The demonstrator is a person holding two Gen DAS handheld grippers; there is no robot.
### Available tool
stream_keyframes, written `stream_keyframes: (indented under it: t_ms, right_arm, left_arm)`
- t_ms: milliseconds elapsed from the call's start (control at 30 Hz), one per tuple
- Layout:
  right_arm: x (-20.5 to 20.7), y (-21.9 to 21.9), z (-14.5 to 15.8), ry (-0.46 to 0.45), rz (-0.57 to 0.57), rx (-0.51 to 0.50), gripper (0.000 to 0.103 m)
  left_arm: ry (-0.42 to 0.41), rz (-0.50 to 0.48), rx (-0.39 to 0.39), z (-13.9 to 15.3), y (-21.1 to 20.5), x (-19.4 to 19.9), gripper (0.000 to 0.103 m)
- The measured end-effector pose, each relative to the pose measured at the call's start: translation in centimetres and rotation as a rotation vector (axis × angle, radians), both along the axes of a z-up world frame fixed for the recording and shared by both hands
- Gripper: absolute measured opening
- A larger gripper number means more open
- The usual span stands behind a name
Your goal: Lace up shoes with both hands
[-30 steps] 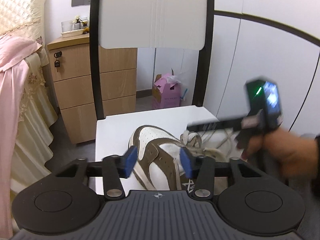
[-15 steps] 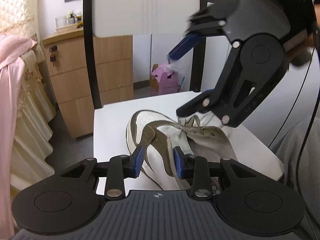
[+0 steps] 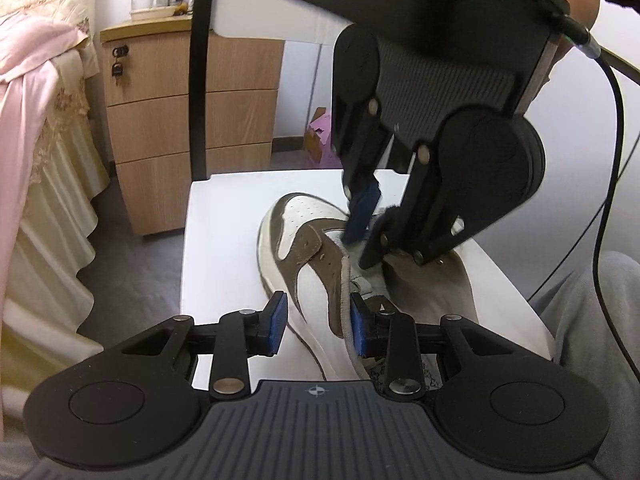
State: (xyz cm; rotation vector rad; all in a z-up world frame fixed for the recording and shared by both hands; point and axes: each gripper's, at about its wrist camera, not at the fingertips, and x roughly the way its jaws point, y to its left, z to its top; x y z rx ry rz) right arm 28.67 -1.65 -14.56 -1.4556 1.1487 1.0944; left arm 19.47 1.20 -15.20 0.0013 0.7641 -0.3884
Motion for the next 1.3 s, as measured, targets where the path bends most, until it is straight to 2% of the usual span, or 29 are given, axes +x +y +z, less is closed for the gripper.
stream_keyframes:
  t_ms: [167,200,267,400,567,667,733,833,867,933,1100,1233,1300]
  right_arm:
    - [-0.9,0.8,-1.9,0.018,0.048,-0.13,0.011]
    - [-1.0,0.7,-2.2,0.009,0.044,-0.139,0.009]
    - [-1.1,0.5,-2.4,-0.013,0.015,-0.129,0.003]
    - [-0.5,-0.5,-0.5,-0.036,-0.109,0.041,0.002]
    - [0.3,-2.3,2.5,-0.053,-0.254,0.25,0.0]
    - [1.4,-3.0,4.0,-0.069,-0.342,0.329,0.0]
    - [2.4,-3.6,4.7,-0.07,-0.395,0.346,0.002]
    - [3.1,-4.0,4.6,-0.007,-0.383,0.312,0.008]
    - [3.1,-3.9,4.4,0.009,-0.36,0.289,0.019]
    - [2.6,-3.3,3.7,0.017,-0.311,0.247,0.033]
    - [2.1,-1.5,1.1,0.031,-0.219,0.134,0.031]
    - [2.0,-0.6,-0.5,0.046,-0.187,0.026,0.005]
    - [1.4,-0.5,-1.1,0.029,-0.156,-0.002,0.004]
  left_arm:
    - [0.01,0.003,0.039,-0.3,-0.6,0.0,0.036]
    - [0.009,-0.005,0.049,-0.4,-0.8,0.0,0.034]
    - [0.016,-0.044,0.052,-0.6,-1.2,-0.2,0.022]
    - [-0.013,-0.095,0.113,-0.9,-2.4,-0.8,0.022]
    - [-0.014,-0.106,0.119,-1.1,-2.6,-0.8,0.022]
    - [-0.01,-0.101,0.115,-1.1,-2.3,-0.5,0.022]
    - [-0.006,-0.095,0.107,-1.1,-2.1,-0.4,0.022]
    - [0.0,-0.089,0.094,-1.1,-1.9,-0.2,0.022]
    - [0.001,-0.086,0.093,-1.1,-1.9,-0.2,0.022]
    - [-0.001,-0.08,0.096,-1.1,-1.9,-0.1,0.022]
    - [-0.004,-0.078,0.108,-1.1,-2.0,-0.2,0.022]
    - [0.005,-0.081,0.112,-1.2,-2.1,-0.1,0.022]
    - [0.009,-0.086,0.113,-1.2,-2.1,0.0,0.022]
